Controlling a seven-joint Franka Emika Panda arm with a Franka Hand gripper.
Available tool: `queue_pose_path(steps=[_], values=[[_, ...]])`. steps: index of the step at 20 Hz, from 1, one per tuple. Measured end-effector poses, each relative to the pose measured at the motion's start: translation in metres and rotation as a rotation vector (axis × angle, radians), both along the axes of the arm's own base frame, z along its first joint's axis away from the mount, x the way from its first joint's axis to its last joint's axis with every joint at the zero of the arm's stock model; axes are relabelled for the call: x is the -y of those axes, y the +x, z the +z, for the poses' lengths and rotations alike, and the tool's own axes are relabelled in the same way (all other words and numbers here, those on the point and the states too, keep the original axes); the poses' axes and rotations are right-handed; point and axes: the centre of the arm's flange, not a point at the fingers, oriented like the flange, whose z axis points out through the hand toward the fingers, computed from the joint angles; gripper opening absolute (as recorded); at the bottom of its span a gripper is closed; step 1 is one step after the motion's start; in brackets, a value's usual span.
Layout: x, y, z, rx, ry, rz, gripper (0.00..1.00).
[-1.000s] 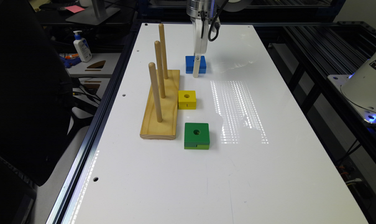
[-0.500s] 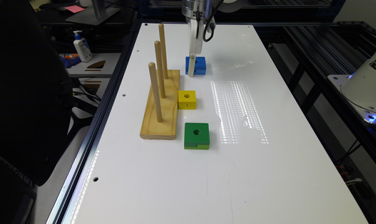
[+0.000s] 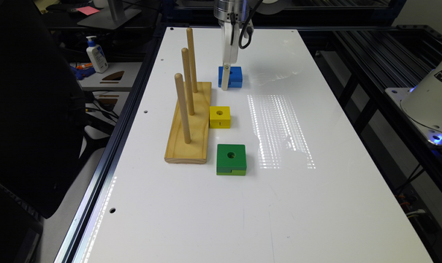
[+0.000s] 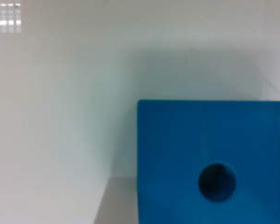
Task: Pick up blue block.
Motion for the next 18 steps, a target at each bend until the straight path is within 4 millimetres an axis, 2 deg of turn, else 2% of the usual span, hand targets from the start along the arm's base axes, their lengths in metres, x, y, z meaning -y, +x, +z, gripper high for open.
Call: queue_pose_path(steps=[4, 9, 14, 18], values=[[0.0, 0.001, 0.02, -0.009, 0.0, 0.001, 0.0], [0.001, 0.001, 0.03, -0.008, -0.001, 0.001, 0.0], [0.001, 0.0, 0.073, -0.014, -0.005, 0.003, 0.0], [0.0, -0.001, 0.081, -0.018, -0.005, 0.003, 0.0]])
